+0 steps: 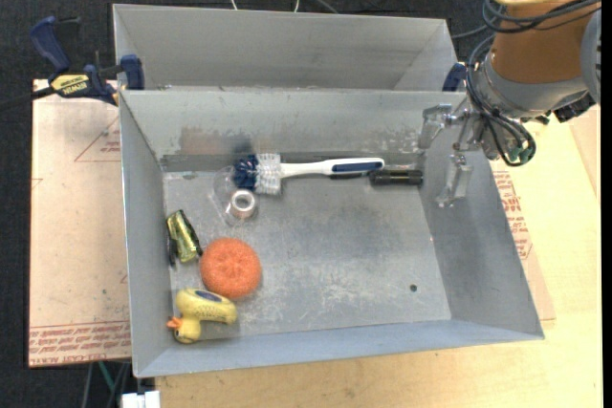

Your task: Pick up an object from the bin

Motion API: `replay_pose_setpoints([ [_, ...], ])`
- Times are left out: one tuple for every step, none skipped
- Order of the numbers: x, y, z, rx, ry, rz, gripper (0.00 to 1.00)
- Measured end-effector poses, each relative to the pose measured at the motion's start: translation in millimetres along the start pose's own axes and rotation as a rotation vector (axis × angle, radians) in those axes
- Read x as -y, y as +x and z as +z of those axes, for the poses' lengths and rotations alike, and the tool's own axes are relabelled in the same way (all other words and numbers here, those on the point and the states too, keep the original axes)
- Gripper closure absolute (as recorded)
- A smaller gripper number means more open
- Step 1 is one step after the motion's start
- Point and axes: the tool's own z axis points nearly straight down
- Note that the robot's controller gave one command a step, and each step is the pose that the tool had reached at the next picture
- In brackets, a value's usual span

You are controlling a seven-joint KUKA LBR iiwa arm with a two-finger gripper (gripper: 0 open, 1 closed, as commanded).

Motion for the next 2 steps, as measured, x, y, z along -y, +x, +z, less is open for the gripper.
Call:
replay_pose_setpoints([
  [-0.6,-1.5,-5.0,0.008,0.001,-0.003,0.00],
  [-62.8,-32.4,128.6,0.012,-0.001,0.143,0.00],
])
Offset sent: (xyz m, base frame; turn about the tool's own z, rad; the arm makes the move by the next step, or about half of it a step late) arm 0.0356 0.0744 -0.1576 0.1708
